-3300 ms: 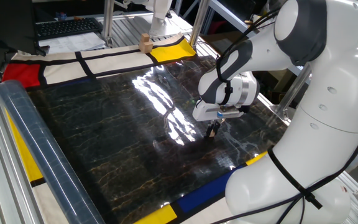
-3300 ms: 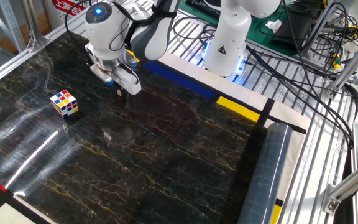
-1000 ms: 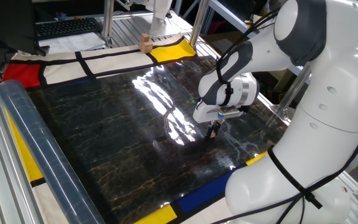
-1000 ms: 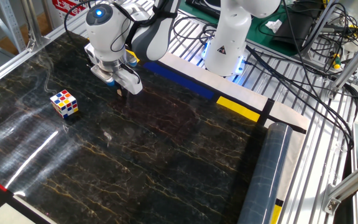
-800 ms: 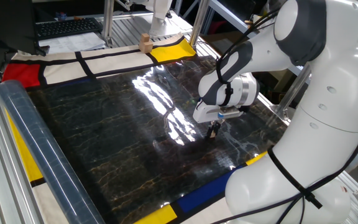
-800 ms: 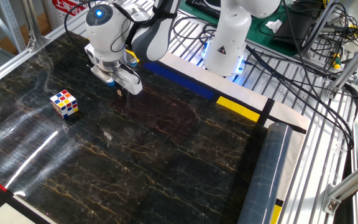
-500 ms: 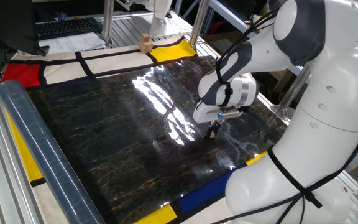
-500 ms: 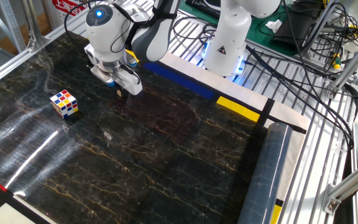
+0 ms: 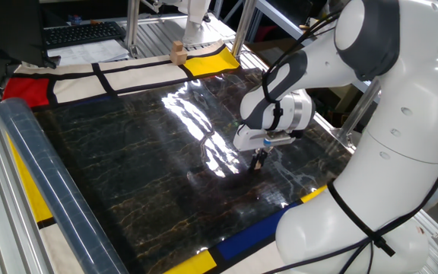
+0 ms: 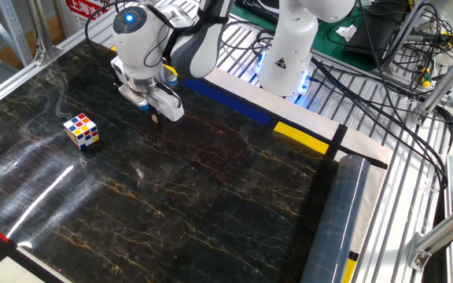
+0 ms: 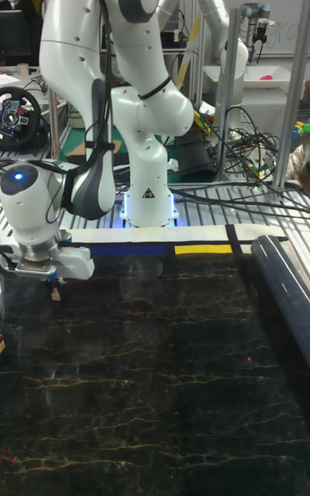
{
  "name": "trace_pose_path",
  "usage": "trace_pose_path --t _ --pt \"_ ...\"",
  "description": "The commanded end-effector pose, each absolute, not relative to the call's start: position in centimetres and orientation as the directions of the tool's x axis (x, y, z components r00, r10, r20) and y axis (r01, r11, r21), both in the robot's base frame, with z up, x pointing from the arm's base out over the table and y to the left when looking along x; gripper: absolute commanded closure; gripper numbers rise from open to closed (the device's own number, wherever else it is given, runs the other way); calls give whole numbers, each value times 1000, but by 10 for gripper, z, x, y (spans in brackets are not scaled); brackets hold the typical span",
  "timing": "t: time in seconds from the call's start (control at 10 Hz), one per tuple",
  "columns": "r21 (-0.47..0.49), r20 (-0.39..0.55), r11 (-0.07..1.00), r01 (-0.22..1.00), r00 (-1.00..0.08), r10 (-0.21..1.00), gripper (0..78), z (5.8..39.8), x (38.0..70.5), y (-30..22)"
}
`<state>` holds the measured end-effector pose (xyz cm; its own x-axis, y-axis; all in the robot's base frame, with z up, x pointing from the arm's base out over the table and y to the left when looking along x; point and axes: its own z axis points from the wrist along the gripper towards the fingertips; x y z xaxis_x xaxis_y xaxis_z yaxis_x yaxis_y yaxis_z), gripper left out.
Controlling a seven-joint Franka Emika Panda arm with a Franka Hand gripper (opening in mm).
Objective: Hold a small block with the gripper and sweep it from left to right on the table
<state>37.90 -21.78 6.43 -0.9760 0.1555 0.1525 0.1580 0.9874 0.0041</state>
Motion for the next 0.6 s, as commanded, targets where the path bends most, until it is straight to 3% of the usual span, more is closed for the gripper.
trace_pose_path --t 0.1,0.6 --pt "0 149 987 163 -976 161 764 61 380 -218" --pt "-3 148 988 156 -977 155 764 57 382 -223"
